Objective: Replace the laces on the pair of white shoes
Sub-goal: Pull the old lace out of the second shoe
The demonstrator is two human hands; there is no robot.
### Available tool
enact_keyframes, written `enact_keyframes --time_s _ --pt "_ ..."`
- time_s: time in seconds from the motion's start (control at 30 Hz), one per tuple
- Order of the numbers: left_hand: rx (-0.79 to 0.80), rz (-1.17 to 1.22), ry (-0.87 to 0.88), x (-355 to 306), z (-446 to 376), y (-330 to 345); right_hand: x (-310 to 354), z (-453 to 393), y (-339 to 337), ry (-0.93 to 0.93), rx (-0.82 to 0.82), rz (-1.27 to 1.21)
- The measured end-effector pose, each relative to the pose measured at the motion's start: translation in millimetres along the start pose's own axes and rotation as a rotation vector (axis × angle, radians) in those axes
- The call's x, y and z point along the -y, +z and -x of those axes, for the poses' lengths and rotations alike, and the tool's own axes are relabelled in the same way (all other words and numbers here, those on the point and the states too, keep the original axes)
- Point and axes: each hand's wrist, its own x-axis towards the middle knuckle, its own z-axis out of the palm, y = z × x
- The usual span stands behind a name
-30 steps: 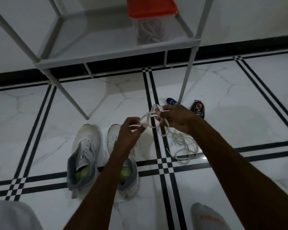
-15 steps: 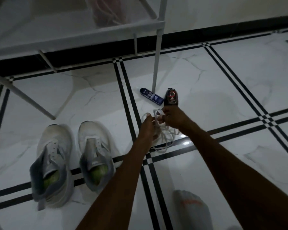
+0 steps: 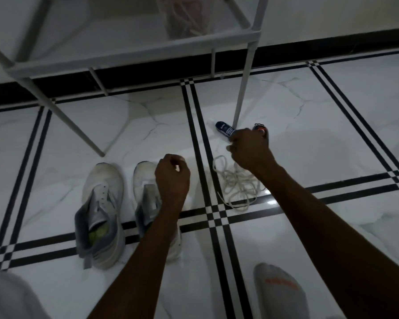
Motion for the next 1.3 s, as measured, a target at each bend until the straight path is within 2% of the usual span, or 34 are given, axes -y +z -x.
enact_keyframes --time_s 0.07,0.17,0.27,0.37,0.47,0.6,0.93,1.03,1.1,1.3 --pt "-0.083 -0.105 -0.042 9.2 -2.5 -19.9 23.7 0.7 13.4 0.04 0.177 -0.305" --pt "-0.11 -0.37 -0.175 22.1 -2.7 -48.0 54.8 12.7 54.5 0.225 0.492 -0.692" --pt "0.02 -0.46 -0.308 44.6 -2.1 -70.3 80.0 25.3 90.9 0.33 0.63 -0.754" --pt "0.147 -0.328 -0.346 67.8 -3.7 -84.9 99.0 33.8 116.4 0.359 0.736 -0.811" --pt "0.22 -0.229 -0.331 72.8 -8.6 -90.5 112.0 34.7 135.3 0.35 0.689 -0.806" --pt "0.277 -0.233 -0.294 76.6 -22.8 -100.2 126.5 31.5 149.0 0.398 0.666 -0.898" --pt "0.256 -0.293 -0.285 85.1 -38.1 -117.1 140.0 30.9 152.2 0.374 0.676 -0.975" --pt "0.165 -0.25 -0.241 70.5 -42.6 -117.3 138.3 24.0 138.3 0.268 0.56 -0.848" --pt "0.131 -0.121 -0.223 44.2 -48.5 -115.9 138.6 15.9 115.4 0.205 0.46 -0.823" --pt "0.197 0.16 -0.141 -66.8 -71.3 -110.0 149.7 -11.8 7.3 0.03 0.143 -0.773"
